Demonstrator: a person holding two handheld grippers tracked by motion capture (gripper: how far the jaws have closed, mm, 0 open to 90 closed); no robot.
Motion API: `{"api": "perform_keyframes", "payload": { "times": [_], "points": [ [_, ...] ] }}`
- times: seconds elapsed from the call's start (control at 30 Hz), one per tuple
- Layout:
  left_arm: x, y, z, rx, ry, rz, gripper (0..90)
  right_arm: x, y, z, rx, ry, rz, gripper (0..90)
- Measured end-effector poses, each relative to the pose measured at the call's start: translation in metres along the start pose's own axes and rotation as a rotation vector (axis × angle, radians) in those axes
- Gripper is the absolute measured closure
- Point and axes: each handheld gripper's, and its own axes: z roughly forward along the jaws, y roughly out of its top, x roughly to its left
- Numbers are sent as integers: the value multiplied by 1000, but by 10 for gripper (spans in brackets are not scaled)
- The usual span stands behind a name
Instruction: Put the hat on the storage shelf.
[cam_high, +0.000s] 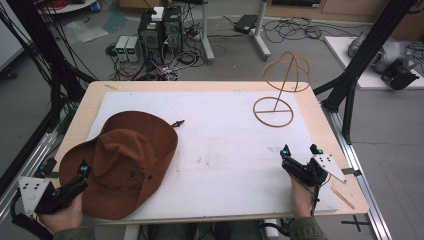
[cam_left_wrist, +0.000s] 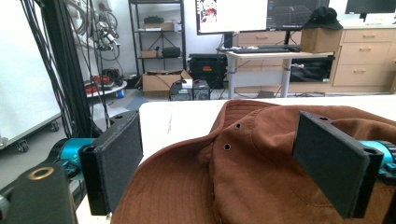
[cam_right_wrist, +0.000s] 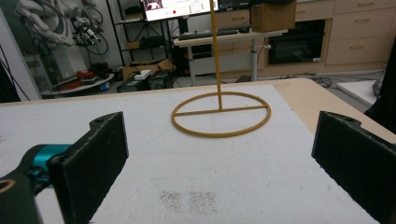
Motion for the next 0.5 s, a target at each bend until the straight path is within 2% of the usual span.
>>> {"api": "perform_keyframes", "payload": {
  "times": [0.5],
  "points": [
    [0,1,0,3,-13,-5,165,0,0,1,5,5,7,29]
  ]
}}
